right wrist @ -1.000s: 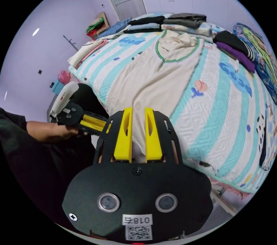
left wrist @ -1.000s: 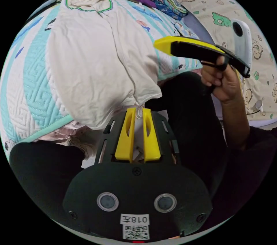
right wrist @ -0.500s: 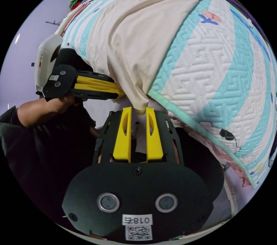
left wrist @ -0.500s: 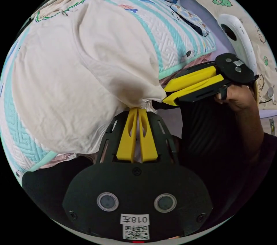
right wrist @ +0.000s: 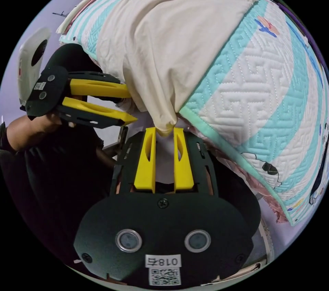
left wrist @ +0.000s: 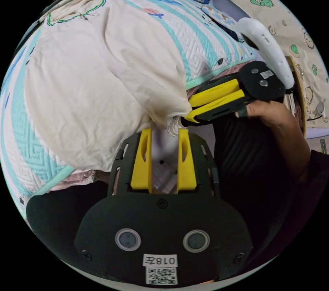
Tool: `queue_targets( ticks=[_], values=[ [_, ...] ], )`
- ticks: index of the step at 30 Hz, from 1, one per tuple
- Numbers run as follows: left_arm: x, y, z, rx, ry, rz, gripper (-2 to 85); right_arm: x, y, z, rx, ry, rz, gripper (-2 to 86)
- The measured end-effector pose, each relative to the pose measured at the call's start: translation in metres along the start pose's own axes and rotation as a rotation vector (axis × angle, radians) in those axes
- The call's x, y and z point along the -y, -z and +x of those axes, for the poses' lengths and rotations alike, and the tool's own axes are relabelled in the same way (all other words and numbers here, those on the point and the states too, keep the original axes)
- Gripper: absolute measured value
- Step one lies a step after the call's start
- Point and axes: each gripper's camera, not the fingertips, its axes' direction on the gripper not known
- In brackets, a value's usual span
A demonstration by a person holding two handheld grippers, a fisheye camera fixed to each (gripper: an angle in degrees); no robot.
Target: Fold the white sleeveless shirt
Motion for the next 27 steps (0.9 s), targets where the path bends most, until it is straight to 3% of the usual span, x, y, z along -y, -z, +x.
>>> queue_targets(
  ticks=[6,11,17,23,27],
  values=[
    [0.013,-0.017,-0.017,0.076,0.034,0.012,4.9,0.009,0.014,0.001,0.007,-0.011,0.006,8.0],
    [0.007,-0.012,-0.034,0.032,0.031,0.021,-0.2,0.018,0.03,-0.004,0.006,0.004,0.006,6.0],
    [-0.008,0.013,-0.054,-0.053,0.012,-0.018,-0.6,0.019,0.057,-0.022,0.047,0.056,0.013,2.3],
    [-0.011,-0.008,-0.108,-0.029,0.099,-0.084,0.9,0.035,0.055,-0.025,0.103,0.057,-0.088,4.7],
    [-0.023,-0.016,-0.148,-0.118,0.161,-0.119,6.7,0.028,0.076,-0.026,0.085,0.026,-0.083,6.4]
  ],
)
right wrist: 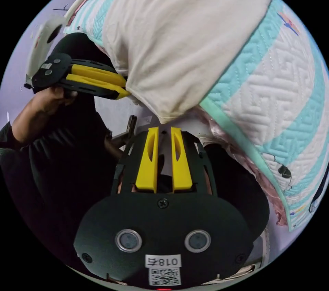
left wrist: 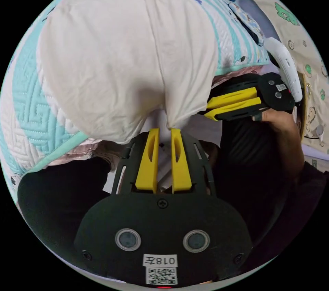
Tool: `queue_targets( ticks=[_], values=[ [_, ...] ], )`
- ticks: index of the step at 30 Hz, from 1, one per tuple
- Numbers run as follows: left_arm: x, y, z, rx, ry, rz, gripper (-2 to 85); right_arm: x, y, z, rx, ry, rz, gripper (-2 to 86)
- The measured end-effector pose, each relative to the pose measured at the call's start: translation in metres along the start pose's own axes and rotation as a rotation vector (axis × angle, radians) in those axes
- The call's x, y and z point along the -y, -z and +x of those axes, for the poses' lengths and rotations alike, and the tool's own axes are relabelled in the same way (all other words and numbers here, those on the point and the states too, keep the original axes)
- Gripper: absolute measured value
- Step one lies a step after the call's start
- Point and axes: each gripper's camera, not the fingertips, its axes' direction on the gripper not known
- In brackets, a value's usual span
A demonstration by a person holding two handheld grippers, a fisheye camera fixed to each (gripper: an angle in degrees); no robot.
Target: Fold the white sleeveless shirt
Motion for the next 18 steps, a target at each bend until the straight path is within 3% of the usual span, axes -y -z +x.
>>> queue_targets(
  ticks=[5,7,10,14,18],
  values=[
    [-0.021,0.04,-0.03,-0.211,-0.021,0.15,7.7,-0.021,0.066,-0.013,-0.025,-0.007,0.182,6.5],
    [-0.035,0.076,-0.042,-0.314,-0.095,0.383,6.1,-0.025,0.091,-0.017,-0.04,0.0,0.273,6.6],
    [-0.034,0.108,-0.07,-0.362,-0.141,0.568,5.1,-0.025,0.134,-0.021,-0.091,-0.013,0.459,6.6],
    [-0.005,0.126,-0.115,-0.373,-0.153,0.642,4.9,-0.002,0.191,-0.02,-0.147,-0.032,0.689,6.7],
    [0.043,0.147,-0.169,-0.41,-0.191,0.677,4.9,0.047,0.228,-0.016,-0.246,-0.019,0.74,6.8]
  ],
)
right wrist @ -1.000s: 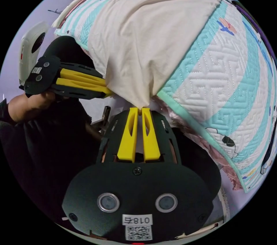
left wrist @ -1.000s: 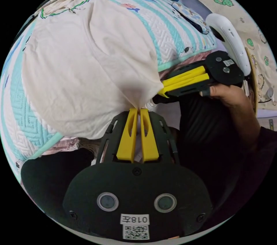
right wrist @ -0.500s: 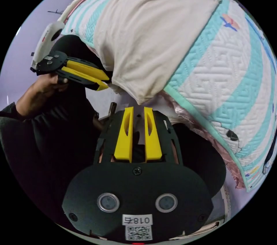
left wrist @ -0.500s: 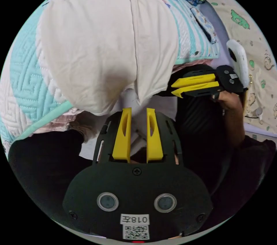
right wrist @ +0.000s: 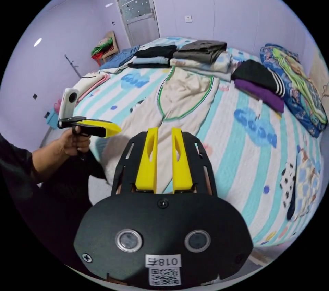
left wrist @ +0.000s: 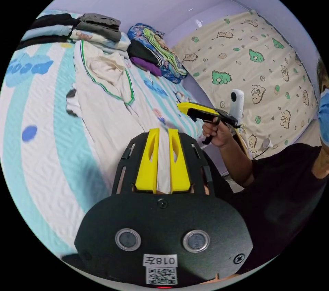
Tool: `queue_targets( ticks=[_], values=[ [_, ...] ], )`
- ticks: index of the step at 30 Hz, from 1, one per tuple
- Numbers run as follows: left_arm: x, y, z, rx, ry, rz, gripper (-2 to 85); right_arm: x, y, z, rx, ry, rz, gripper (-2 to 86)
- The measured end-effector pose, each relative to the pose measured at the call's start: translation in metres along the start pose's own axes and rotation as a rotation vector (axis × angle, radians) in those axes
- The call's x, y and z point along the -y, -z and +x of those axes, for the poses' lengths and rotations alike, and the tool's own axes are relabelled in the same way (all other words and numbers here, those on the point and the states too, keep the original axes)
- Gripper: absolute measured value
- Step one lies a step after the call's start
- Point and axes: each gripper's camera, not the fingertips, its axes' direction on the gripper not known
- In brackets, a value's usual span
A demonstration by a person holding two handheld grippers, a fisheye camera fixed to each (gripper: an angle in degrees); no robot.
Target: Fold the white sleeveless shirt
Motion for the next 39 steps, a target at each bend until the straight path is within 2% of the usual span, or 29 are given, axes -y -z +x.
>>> queue_targets(
  ticks=[3,5,8,12,15,18,19,24,29,33,36,39],
  values=[
    [0.031,0.004,-0.039,-0.051,0.015,0.015,4.8,0.054,-0.023,0.014,-0.102,0.007,-0.027,6.7],
    [0.05,0.011,-0.056,-0.025,0.006,0.056,4.8,0.092,-0.043,0.04,-0.069,-0.09,-0.036,6.9],
    [0.081,0.026,-0.071,0.124,-0.062,0.153,4.9,0.124,-0.063,0.08,0.126,-0.305,-0.033,7.6],
    [0.121,0.023,-0.083,0.348,-0.198,0.227,5.2,0.146,-0.075,0.101,0.131,-0.41,-0.027,7.8],
    [0.145,-0.005,-0.098,0.459,-0.242,0.133,6.0,0.165,-0.08,0.1,0.089,-0.378,-0.07,6.8],
    [0.157,-0.035,-0.115,0.592,-0.199,-0.007,5.5,0.182,-0.072,0.092,0.058,-0.346,-0.082,2.1],
    [0.156,-0.037,-0.118,0.623,-0.194,0.004,5.0,0.191,-0.064,0.087,0.019,-0.319,-0.085,1.4],
    [0.154,-0.041,-0.135,0.649,-0.145,-0.017,4.2,0.234,-0.042,0.069,0.026,-0.213,-0.056,0.3],
    [0.156,-0.031,-0.15,0.634,-0.044,-0.002,4.2,0.292,-0.058,0.064,0.145,-0.134,-0.014,1.6],
    [0.151,-0.018,-0.161,0.616,0.051,0.001,4.5,0.313,-0.085,0.075,0.264,-0.136,-0.137,7.7],
    [0.146,-0.002,-0.161,0.587,0.053,0.082,4.4,0.31,-0.053,0.09,0.31,-0.194,0.013,9.6],
    [0.153,-0.002,-0.158,0.547,-0.015,0.123,4.4,0.293,-0.016,0.108,0.261,-0.281,0.149,8.9]
  ],
)
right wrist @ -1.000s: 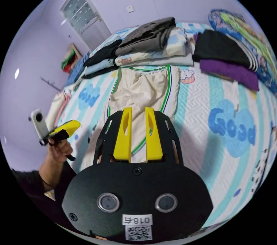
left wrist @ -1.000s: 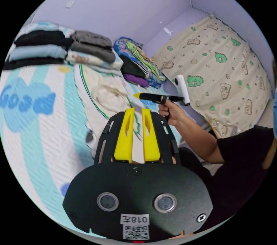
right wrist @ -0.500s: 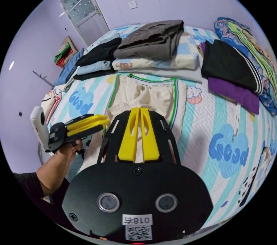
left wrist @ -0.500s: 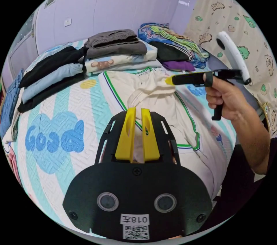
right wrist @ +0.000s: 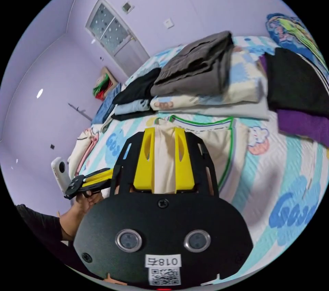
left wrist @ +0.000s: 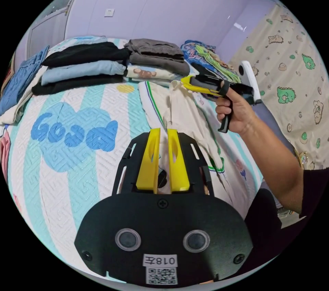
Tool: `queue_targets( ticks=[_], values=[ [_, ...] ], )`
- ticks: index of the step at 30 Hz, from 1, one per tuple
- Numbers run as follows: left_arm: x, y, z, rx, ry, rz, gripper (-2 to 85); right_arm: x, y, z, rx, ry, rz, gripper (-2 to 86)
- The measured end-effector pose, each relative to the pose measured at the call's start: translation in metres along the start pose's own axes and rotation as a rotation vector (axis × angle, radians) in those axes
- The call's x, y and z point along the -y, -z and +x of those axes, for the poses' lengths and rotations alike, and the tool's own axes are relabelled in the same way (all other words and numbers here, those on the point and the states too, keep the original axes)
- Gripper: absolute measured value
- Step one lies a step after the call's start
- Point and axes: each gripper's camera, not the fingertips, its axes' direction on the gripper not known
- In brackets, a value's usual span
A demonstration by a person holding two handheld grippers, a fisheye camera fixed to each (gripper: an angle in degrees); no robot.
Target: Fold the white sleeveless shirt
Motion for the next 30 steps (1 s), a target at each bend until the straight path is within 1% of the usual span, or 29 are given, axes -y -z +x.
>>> queue_targets(
  ticks=[1,3,5,8,12,14,16,18,20,23,25,28,30],
  values=[
    [0.007,-0.005,0.004,-0.01,-0.027,-0.003,4.6,-0.004,0.01,0.003,-0.024,-0.012,0.025,8.6],
    [0.018,-0.016,0.013,-0.01,-0.07,-0.012,5.1,-0.005,0.013,0.005,-0.016,0.006,0.002,8.4],
    [0.028,-0.025,0.021,0.009,-0.114,-0.004,5.6,0.001,0.002,0.0,0.058,0.058,-0.08,8.4],
    [0.043,-0.044,0.031,0.07,-0.178,-0.026,6.2,0.015,-0.016,-0.017,0.056,0.143,-0.148,8.4],
    [0.059,-0.083,0.033,0.109,-0.235,-0.144,7.4,0.033,-0.032,-0.031,0.04,0.16,-0.201,8.5],
    [0.062,-0.093,0.033,0.113,-0.247,-0.182,7.1,0.04,-0.025,-0.029,-0.075,0.062,-0.153,8.3],
    [0.063,-0.106,0.033,0.185,-0.246,-0.261,4.4,0.042,-0.018,-0.023,-0.161,-0.012,-0.151,8.2],
    [0.061,-0.103,0.031,0.19,-0.225,-0.248,1.8,0.04,-0.008,-0.021,-0.185,-0.033,-0.128,8.2],
    [0.058,-0.094,0.025,0.172,-0.186,-0.217,0.6,0.034,0.002,-0.02,-0.149,-0.029,-0.123,8.0],
    [0.051,-0.071,0.005,0.079,-0.082,-0.095,1.1,0.023,0.012,-0.022,-0.075,-0.03,-0.094,7.7],
    [0.049,-0.061,-0.004,0.014,-0.059,-0.004,2.7,0.019,0.015,-0.027,-0.079,-0.025,-0.068,7.4],
    [0.061,-0.076,0.005,-0.032,-0.115,-0.052,5.3,0.019,0.011,-0.043,-0.08,0.035,-0.061,7.5],
    [0.069,-0.093,0.015,0.001,-0.16,-0.108,6.2,0.023,0.003,-0.059,-0.132,0.097,-0.073,7.9]
  ],
)
